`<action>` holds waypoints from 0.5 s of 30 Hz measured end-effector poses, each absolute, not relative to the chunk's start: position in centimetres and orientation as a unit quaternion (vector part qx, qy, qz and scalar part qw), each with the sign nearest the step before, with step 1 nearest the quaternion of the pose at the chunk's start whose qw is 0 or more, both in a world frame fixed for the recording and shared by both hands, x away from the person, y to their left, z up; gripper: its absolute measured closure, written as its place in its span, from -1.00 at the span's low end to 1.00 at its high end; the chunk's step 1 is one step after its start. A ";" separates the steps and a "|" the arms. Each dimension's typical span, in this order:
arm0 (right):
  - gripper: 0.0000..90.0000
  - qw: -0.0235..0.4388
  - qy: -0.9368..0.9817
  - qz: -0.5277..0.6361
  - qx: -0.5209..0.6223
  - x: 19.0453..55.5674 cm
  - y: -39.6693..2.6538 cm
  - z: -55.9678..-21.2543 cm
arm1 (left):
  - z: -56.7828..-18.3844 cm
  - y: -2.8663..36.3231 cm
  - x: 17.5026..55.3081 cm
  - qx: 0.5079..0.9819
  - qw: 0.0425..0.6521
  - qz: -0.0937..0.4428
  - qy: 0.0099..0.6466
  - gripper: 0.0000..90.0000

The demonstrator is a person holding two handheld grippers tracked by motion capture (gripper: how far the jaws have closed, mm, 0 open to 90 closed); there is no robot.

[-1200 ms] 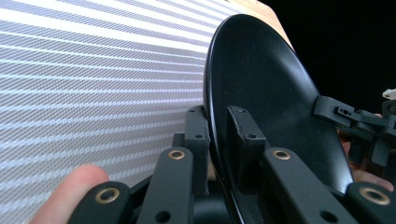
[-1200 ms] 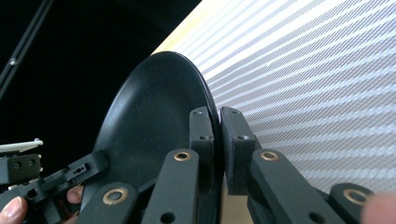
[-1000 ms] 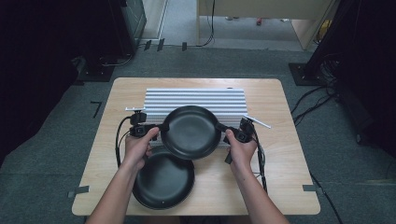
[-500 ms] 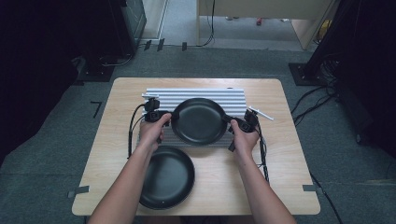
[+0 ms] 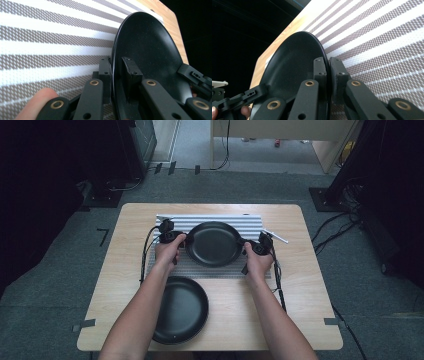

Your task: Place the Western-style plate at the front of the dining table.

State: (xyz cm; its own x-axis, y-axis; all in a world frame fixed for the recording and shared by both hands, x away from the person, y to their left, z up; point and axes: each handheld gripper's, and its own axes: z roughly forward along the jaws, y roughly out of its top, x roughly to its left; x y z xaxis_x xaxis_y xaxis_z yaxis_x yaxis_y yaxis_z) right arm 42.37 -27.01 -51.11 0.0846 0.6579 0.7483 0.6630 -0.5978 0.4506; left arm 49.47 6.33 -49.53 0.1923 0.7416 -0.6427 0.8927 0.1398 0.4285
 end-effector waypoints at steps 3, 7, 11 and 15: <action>0.88 0.001 -0.453 -0.500 -0.738 43.1 -26.7 -51.3 | -49.7 6.3 50.0 0.648 0.410 -0.085 0.636 0.74; 0.87 0.008 -0.442 -0.501 -0.744 44.0 -26.7 -52.0 | -49.9 6.2 50.4 0.645 0.405 -0.078 0.643 0.74; 0.87 0.006 -0.448 -0.497 -0.744 44.5 -26.5 -52.3 | -50.4 6.3 50.6 0.640 0.401 -0.080 0.651 0.74; 0.84 0.007 -0.458 -0.491 -0.741 44.9 -26.2 -52.7 | -50.6 6.5 50.7 0.638 0.404 -0.073 0.651 0.74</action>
State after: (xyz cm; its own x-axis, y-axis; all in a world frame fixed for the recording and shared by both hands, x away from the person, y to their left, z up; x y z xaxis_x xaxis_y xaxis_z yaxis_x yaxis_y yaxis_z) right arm 44.87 -26.23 -52.67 0.0976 0.6717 0.7343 0.6850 -0.5806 0.4400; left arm 50.66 6.48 -50.65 0.1411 0.7727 -0.6189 0.8903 0.1743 0.4206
